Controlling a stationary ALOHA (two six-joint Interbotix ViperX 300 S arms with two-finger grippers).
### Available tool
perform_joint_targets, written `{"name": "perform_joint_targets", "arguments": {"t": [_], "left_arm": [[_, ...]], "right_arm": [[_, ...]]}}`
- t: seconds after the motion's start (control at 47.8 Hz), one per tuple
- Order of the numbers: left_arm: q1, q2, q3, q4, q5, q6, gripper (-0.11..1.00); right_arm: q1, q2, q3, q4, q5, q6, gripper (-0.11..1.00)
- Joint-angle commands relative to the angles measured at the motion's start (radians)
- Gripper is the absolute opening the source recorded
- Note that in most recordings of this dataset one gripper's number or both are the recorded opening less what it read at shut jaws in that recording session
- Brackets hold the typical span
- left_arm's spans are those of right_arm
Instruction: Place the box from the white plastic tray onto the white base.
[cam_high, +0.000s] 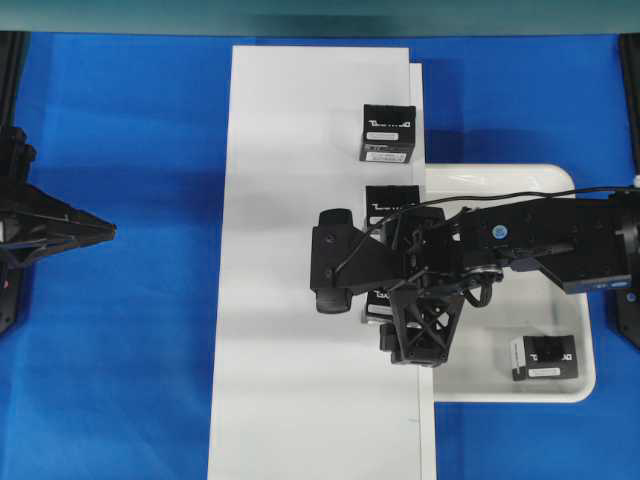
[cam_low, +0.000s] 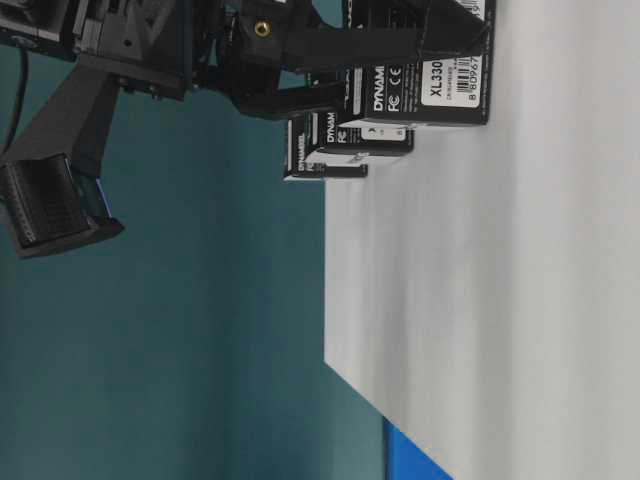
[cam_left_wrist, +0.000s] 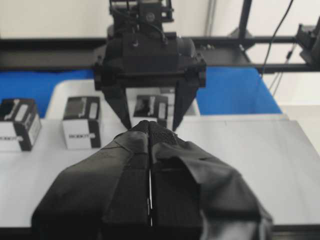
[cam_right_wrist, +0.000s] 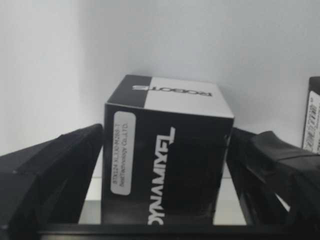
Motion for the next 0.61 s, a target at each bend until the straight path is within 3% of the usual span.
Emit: {"name": "perform_joint_targets", "arguments": {"t": [0.0, 0.272, 0.585], "left_arm": [[-0.003, 0.009, -0.028, 0.002, 0.015, -0.002, -0.06], [-0.008, 0.003, -0.031, 0.003, 0.034, -0.002, -0.06], [-0.011, 0.012, -0.029, 0.002, 0.041, -0.003, -0.06]], "right_arm": [[0.000, -0.011, -0.011, -0.002, -0.005, 0.002, 0.99], [-0.008, -0.155, -0.028, -0.002, -0.091, 0.052, 0.99], [-0.009, -0.342, 0.037, -0.003, -0.218, 0.066, 0.99]]}}
